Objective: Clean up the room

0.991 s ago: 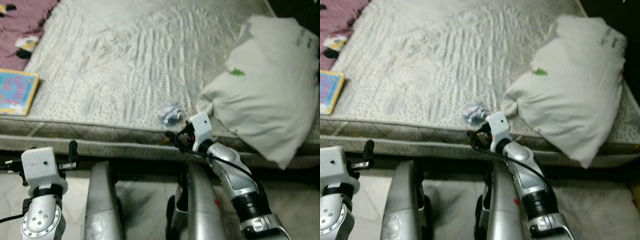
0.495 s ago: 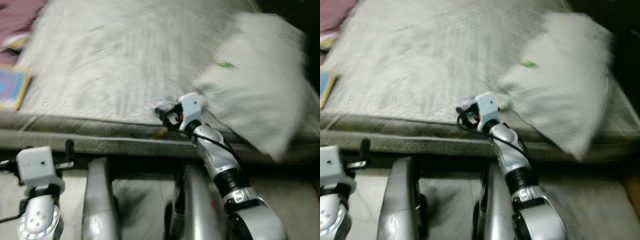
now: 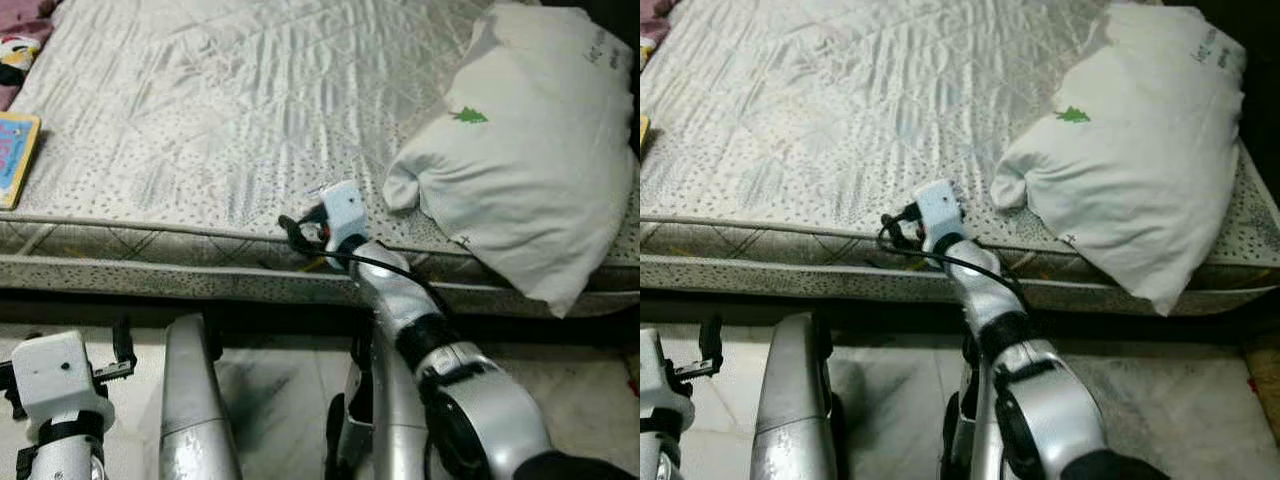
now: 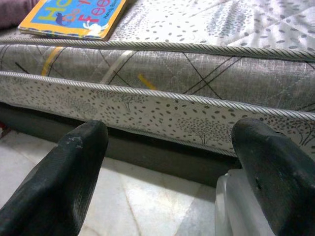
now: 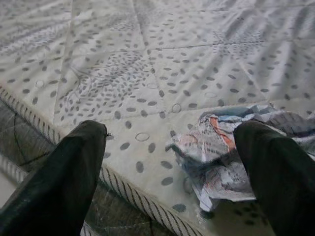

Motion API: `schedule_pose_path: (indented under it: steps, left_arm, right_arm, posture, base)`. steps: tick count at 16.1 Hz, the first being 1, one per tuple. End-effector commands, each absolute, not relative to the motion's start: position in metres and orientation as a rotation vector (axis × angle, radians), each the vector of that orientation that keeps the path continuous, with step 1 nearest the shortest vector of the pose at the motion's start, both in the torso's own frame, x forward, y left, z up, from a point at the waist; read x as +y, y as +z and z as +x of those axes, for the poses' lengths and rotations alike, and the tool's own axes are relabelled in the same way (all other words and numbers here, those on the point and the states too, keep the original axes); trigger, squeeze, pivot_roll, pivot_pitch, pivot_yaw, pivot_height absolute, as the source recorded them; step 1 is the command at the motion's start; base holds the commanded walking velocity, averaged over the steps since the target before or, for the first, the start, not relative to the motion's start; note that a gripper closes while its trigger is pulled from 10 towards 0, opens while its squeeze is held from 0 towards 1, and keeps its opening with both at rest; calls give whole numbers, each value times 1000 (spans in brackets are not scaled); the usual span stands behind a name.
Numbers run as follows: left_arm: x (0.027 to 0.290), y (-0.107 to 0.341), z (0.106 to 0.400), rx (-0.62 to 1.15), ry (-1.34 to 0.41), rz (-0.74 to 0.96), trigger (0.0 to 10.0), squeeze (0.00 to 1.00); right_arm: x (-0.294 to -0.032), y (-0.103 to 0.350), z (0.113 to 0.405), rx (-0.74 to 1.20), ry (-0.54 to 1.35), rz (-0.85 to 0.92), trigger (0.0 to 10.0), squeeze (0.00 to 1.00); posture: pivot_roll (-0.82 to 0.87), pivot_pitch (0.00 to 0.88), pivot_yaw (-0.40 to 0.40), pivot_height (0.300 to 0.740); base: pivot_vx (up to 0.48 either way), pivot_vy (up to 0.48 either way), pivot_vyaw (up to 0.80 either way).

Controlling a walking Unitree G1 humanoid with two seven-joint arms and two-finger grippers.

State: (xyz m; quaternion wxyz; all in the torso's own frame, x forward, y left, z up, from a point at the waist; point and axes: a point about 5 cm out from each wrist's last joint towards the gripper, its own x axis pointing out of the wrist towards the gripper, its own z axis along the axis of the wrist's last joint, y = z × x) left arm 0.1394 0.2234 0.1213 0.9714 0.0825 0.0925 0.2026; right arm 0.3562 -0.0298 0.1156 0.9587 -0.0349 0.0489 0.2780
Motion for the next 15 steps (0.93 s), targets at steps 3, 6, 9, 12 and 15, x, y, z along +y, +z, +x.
schedule_pose_path:
  steps: [3, 6, 9, 12, 15]
  left_arm:
    - [222, 125, 132, 196, 429, 185, 10000, 0]
    - [220, 125, 132, 195, 429, 186, 10000, 0]
    - [219, 125, 134, 192, 424, 188, 10000, 0]
    - [219, 125, 133, 195, 423, 196, 10000, 0]
    - [219, 125, 133, 195, 423, 203, 10000, 0]
  right_arm:
    - [-20, 130, 365, 61, 472, -82, 10000, 0]
    - [-11, 136, 366, 32, 436, -117, 10000, 0]
    - [-8, 120, 361, 101, 421, -251, 10000, 0]
    - [-20, 100, 359, 214, 361, -324, 10000, 0]
    - [-20, 101, 360, 220, 343, -395, 10000, 0]
  posture:
    - [274, 224, -147, 506]
    - [280, 216, -152, 506]
    - [288, 204, -156, 506]
    - [300, 200, -155, 506]
    - [301, 195, -153, 506]
  base:
    - [0, 0, 0]
    - [0, 0, 0]
    - [0, 0, 0]
    - [0, 0, 0]
    - [0, 0, 0]
